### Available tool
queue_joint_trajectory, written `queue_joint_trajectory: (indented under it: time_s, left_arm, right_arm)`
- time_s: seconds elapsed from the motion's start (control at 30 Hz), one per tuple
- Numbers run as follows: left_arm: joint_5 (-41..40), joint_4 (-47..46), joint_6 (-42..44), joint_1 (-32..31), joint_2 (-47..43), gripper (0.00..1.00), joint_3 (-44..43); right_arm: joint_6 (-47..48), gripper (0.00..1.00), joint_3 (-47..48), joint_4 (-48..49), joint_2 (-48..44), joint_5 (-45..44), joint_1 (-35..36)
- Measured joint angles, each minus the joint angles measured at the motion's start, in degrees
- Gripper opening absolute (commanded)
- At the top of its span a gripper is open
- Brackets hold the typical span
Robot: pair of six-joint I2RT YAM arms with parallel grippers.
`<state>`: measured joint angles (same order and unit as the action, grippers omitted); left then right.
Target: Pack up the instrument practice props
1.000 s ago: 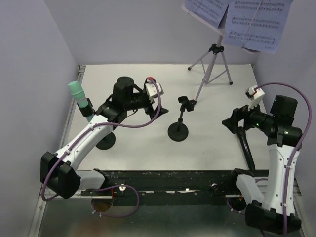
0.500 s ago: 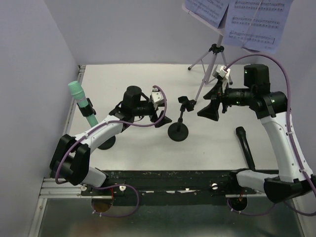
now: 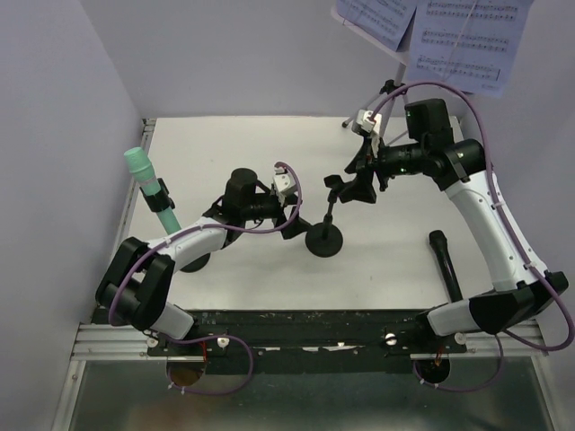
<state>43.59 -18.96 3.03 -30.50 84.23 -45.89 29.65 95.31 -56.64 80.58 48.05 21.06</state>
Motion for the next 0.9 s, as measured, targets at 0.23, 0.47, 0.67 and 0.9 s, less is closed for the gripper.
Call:
queue_joint_trajectory:
  time_s: [0.23, 0.47, 0.67, 0.9]
  left_arm:
    - [0.59, -4.92, -1.42, 0.02, 2.97, 0.92, 0.15]
    - [2.34, -9.20, -4.33, -0.02, 8.44, 0.90, -0.07]
    - [3.91, -14.73, -7.54, -0.57, 12.57, 0.89, -1.03]
    - [6.51, -18.49, -8.24, -1.95, 16.94, 0.83, -3.52]
  right_arm:
    - [1.95, 0.61, 2.34, 0.04, 3.43, -1.33, 0.59]
    - [3.82, 0.47, 2.34, -0.02, 4.68, -2.23, 1.90]
    - [4.87, 0.24, 2.25, -0.17, 5.25, -2.97, 2.64]
    - [5.42, 0.00, 2.08, 0.09, 5.35, -3.02, 2.84]
